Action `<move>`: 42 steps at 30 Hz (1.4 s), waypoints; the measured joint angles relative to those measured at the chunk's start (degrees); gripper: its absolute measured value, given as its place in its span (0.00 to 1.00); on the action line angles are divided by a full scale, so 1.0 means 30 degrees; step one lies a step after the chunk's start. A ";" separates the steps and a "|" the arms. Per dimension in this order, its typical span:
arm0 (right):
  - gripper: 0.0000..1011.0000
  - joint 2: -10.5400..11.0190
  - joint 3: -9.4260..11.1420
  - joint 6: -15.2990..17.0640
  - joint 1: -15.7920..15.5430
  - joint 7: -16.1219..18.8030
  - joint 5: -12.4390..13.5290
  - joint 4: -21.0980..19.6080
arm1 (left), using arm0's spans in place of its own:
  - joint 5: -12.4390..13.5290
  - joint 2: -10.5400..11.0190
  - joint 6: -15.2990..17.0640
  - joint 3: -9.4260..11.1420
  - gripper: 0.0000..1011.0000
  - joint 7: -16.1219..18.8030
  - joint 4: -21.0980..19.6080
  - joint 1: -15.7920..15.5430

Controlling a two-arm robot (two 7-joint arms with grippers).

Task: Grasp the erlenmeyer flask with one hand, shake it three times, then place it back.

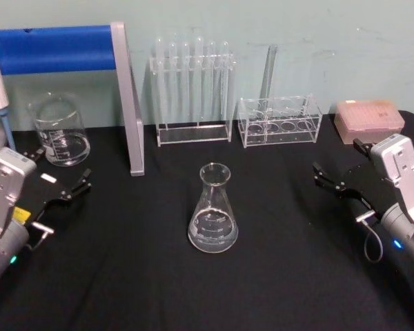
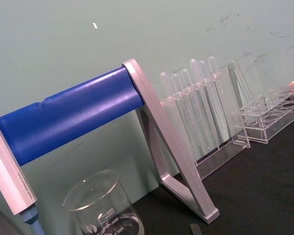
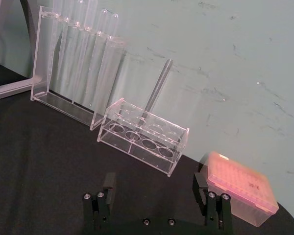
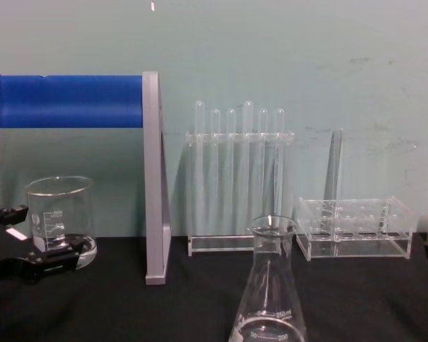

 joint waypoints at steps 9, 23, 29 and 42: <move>0.99 0.0000 0.0000 0.0003 -0.0001 -0.0001 -0.0001 0.0000 | -0.0001 -0.0001 -0.0001 -0.0001 0.99 0.0000 -0.0001 0.0000; 0.99 0.0000 0.0000 0.0003 0.0000 -0.0001 -0.0002 0.0000 | -0.0001 -0.0001 0.0000 0.0000 0.99 0.0000 -0.0001 0.0000; 0.99 0.0000 0.0000 0.0004 0.0000 -0.0001 -0.0001 0.0000 | -0.0001 0.0000 0.0000 0.0000 0.99 0.0000 -0.0001 0.0001; 0.99 -0.0001 0.0000 0.0003 0.0000 0.0000 -0.0001 0.0001 | -0.0001 0.0000 0.0000 -0.0001 0.99 0.0000 0.0000 0.0001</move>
